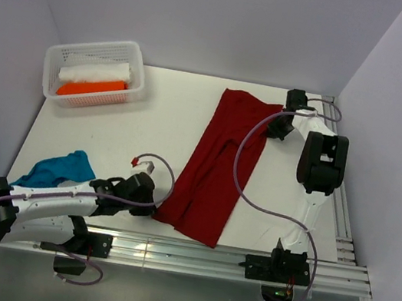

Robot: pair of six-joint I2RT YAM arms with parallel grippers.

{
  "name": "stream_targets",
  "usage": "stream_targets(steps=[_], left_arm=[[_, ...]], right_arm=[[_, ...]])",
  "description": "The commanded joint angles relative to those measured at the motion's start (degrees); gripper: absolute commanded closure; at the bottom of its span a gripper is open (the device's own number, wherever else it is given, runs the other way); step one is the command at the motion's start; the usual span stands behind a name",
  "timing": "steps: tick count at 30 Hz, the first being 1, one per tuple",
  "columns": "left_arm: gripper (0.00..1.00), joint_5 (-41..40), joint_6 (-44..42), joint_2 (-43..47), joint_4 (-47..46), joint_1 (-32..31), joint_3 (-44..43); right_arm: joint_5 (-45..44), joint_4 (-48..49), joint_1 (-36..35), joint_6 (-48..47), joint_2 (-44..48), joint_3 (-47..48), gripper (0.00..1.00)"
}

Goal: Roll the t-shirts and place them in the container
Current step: Fold the tshirt

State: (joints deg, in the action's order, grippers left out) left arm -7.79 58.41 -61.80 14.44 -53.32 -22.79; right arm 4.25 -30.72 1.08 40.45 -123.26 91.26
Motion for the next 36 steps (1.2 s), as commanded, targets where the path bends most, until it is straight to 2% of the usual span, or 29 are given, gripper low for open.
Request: stream_targets(steps=[1, 10, 11, 13, 14, 17, 18, 19, 22, 23, 25, 26, 27, 28, 29, 32, 33, 34, 36], left_arm=[[1.0, 0.1, 5.6, 0.7, 1.6, -4.2, 2.7], [0.98, -3.5, 13.9, -8.3, -0.7, -15.6, 1.0], [0.94, -4.0, 14.2, -8.9, -0.3, -16.2, 0.3], [0.77, -5.1, 14.3, -11.1, 0.4, -17.5, -2.1], [0.6, -5.3, 14.2, -11.9, 0.9, -17.9, -2.8], [0.48, -6.3, 14.5, -14.1, 2.8, -19.5, -5.7], [0.41, -7.2, 15.3, -14.3, 5.1, -21.5, -7.4], [0.41, -7.2, 15.3, -14.3, 5.1, -21.6, -7.4], [0.36, -8.2, 15.8, -12.5, 8.6, -22.2, -8.0], [0.35, -9.7, 15.8, -11.8, 9.9, -22.2, -8.2], [0.3, -11.8, 15.4, -9.8, 14.4, -22.1, -10.2], [0.27, -13.8, 15.1, -9.2, 15.6, -22.0, -11.0], [0.26, -14.5, 14.7, -8.3, 16.8, -21.4, -11.7], [0.25, -15.0, 13.1, -7.7, 17.7, -20.8, -13.0], [0.25, -15.0, 11.7, -7.3, 17.6, -19.8, -13.4], [0.25, -12.5, 4.4, -4.7, 14.0, -12.9, -14.2], [0.25, -10.9, 2.5, -3.3, 12.9, -8.8, -14.8], [0.25, -10.4, -1.2, -2.7, 11.9, -6.8, -15.5], [0.25, -9.6, -4.5, -2.4, 10.1, -1.1, -18.8]], right_arm=[[-0.6, -2.6, -2.7, -2.8, -2.8, 6.0, 1.0], [1.4, -4.3, -4.6, -3.4, -8.5, 15.1, 1.0], [1.6, -4.4, -4.7, -3.5, -9.2, 17.3, 1.0], [1.7, -5.7, -5.3, -3.9, -11.2, 19.7, 1.0], [2.1, -5.9, -5.6, -4.0, -12.0, 22.1, 1.0], [3.3, -6.1, -6.0, -4.1, -14.3, 26.2, 1.0], [4.1, -6.3, -6.0, -4.0, -15.5, 28.9, 1.0], [4.1, -6.2, -6.0, -4.0, -15.8, 29.0, 1.0], [5.5, -6.3, -6.0, -4.1, -15.8, 31.2, 0.89], [5.8, -6.0, -6.0, -4.3, -15.3, 31.2, 0.78], [5.2, -5.4, -5.9, -4.8, -12.8, 30.2, 0.63], [5.1, -5.1, -6.0, -5.1, -11.6, 28.5, 0.59], [4.5, -4.9, -6.0, -5.5, -10.3, 27.5, 0.57], [3.1, -4.9, -5.9, -6.0, -7.6, 26.4, 0.44], [2.6, -4.5, -6.0, -6.3, -6.0, 23.7, 0.43], [1.1, -3.6, -5.8, -7.9, 0.8, 16.9, 0.42], [1.1, -2.9, -5.9, -8.4, 3.0, 14.3, 0.42], [1.2, -0.7, -6.0, -8.7, 7.7, 11.4, 0.44], [4.4, 2.6, -6.2, -9.8, 12.5, 2.0, 0.47]])
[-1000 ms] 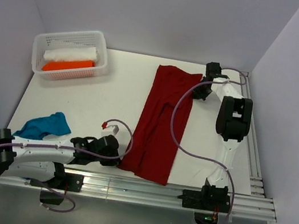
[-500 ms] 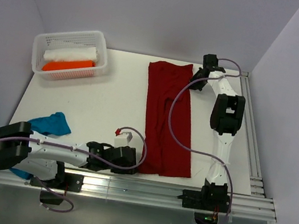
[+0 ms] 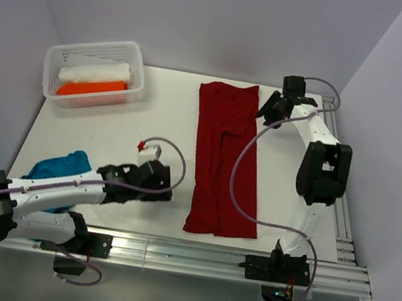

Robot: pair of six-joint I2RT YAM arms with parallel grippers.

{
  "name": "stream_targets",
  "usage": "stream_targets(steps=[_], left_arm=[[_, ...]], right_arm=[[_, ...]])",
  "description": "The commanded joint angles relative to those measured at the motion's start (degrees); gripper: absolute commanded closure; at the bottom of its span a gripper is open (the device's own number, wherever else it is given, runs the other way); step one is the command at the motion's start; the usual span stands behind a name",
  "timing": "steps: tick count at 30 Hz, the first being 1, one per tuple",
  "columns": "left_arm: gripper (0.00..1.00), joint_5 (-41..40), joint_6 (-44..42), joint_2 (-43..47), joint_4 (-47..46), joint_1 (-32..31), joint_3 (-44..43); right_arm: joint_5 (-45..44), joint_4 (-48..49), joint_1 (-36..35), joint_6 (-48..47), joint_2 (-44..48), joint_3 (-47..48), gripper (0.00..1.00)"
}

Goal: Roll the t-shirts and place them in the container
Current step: Fold the tshirt

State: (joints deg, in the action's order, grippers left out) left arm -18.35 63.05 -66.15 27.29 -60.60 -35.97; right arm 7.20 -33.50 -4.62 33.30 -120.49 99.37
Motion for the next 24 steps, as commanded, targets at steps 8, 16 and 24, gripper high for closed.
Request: stream_targets(steps=[8, 16, 24], left_arm=[[0.28, 12.4, -22.1, -12.0, -8.8, 24.2, -22.5], [0.3, 20.4, -24.3, -34.7, -16.4, 34.8, -42.6], [0.35, 27.2, -24.7, -53.3, -21.2, 37.2, -55.2]], right_arm=[[9.2, 13.4, -5.8, -4.6, 21.7, -25.6, 0.61], [10.4, 19.5, -10.7, -4.6, 20.4, -30.5, 0.62], [10.2, 22.5, -12.7, -3.8, 14.0, -28.3, 0.62]])
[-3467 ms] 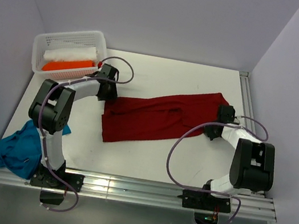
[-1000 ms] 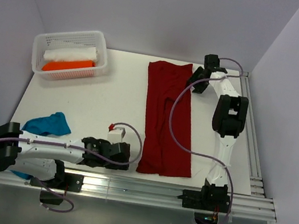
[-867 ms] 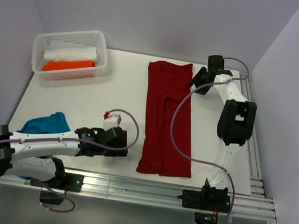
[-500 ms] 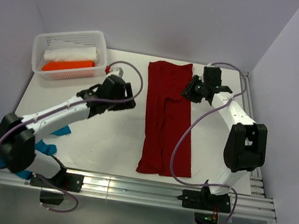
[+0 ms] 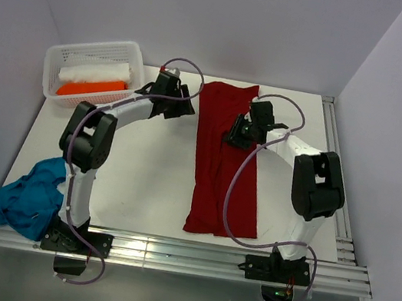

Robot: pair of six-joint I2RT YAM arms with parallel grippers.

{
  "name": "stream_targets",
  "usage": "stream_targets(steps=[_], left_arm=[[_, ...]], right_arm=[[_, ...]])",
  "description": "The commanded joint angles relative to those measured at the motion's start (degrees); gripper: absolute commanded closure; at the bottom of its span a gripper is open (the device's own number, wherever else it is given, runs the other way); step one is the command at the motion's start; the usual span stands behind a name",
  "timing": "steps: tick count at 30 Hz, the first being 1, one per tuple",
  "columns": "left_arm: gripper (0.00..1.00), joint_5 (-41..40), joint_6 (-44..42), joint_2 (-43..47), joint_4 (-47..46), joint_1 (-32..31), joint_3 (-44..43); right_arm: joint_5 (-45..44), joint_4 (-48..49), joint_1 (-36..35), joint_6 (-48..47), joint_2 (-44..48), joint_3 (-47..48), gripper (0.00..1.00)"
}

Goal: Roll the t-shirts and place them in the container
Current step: Fold the tshirt

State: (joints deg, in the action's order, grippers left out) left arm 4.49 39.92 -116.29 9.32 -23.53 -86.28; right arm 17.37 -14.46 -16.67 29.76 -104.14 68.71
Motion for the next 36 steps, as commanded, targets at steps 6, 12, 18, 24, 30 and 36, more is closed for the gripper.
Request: stream_targets(steps=[6, 12, 18, 24, 30, 36], left_arm=[[0.38, 7.9, -1.7, -9.2, -6.1, 0.7, -8.7], [0.42, 10.9, -1.3, -11.6, -8.0, 0.7, -8.6], [0.6, 14.3, 0.1, -13.0, -12.0, 0.7, -7.9], [0.77, 14.5, 0.5, -13.4, -13.9, 0.4, -7.8], [0.77, 12.3, -0.3, -14.9, -11.1, -0.9, -10.4], [0.77, 9.8, -0.2, -15.7, -10.9, -2.3, -10.5]], right_arm=[[-1.3, 4.5, -2.9, 0.3, -7.1, 4.6, 0.6], [0.0, 6.1, -3.3, 0.7, -8.1, 4.3, 0.61], [-2.4, 5.3, -3.5, 0.9, -7.3, 4.2, 0.96], [-6.8, 2.5, -3.5, -0.1, -4.8, 4.7, 1.0], [-7.3, 1.9, -3.5, -0.3, -3.6, 4.5, 1.0], [-9.6, 0.1, -3.5, -1.1, -2.6, 4.5, 1.0]])
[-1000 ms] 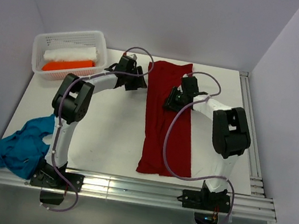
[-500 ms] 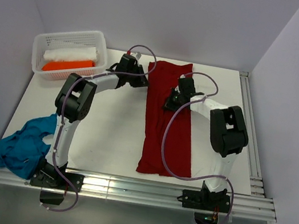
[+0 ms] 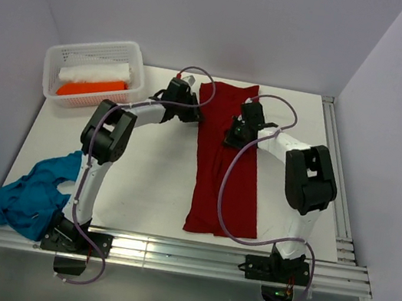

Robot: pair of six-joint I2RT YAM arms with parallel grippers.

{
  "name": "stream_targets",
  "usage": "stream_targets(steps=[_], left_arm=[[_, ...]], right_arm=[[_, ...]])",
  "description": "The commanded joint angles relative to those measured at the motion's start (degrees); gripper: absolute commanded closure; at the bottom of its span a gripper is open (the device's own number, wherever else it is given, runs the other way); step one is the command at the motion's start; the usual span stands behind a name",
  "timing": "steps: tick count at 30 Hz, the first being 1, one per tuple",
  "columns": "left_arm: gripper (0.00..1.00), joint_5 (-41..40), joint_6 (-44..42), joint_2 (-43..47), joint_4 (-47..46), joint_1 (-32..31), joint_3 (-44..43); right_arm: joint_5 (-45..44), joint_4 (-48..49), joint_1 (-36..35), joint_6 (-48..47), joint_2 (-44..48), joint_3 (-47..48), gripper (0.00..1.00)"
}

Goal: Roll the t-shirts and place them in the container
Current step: Fold the tshirt

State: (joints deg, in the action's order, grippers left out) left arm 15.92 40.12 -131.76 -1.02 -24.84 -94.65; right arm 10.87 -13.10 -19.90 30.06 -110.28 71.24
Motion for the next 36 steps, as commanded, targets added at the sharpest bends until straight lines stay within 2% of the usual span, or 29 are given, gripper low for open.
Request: stream_targets(steps=[1, 4, 8, 11, 19, 24, 28, 32, 36], left_arm=[[0.77, -1.9, -0.4, -0.3, -0.3, -1.2, -2.2], [0.77, -3.4, -0.7, 0.0, 0.4, -1.7, -2.5], [0.77, -5.3, -2.0, 1.1, 3.2, -1.8, -2.8], [0.76, -6.9, -2.2, 2.9, 4.4, -1.9, -2.1], [0.73, -10.9, -0.7, 7.2, 9.0, -1.8, -0.7], [0.68, -9.4, 3.0, 10.6, 3.7, -1.6, 5.7], [0.56, -7.3, 2.9, 13.3, -4.0, -1.7, 13.5], [0.52, -5.6, -1.7, 14.2, -6.4, -2.2, 14.8], [0.5, 0.2, -2.4, 12.1, -7.8, -2.7, 14.0]], right_arm=[[-3.2, -1.7, -0.2, -1.5, 3.1, 2.2, 0.99], [-1.7, -3.0, -0.1, -1.4, 1.1, 3.5, 0.89], [-1.4, -1.9, 0.0, -1.2, 2.2, 2.4, 0.68], [-1.9, -0.2, 0.0, -1.1, 5.8, -0.3, 0.62], [1.5, 2.6, -0.3, 0.3, 13.7, -10.1, 0.62], [2.1, 5.2, -2.9, 1.3, 19.0, -17.1, 0.63], [0.4, 5.8, -5.5, 2.0, 20.6, -19.9, 0.63], [0.4, 9.4, -6.7, 3.9, 21.2, -24.3, 0.58], [-2.3, 10.2, -8.3, 5.0, 21.2, -26.3, 0.58]])
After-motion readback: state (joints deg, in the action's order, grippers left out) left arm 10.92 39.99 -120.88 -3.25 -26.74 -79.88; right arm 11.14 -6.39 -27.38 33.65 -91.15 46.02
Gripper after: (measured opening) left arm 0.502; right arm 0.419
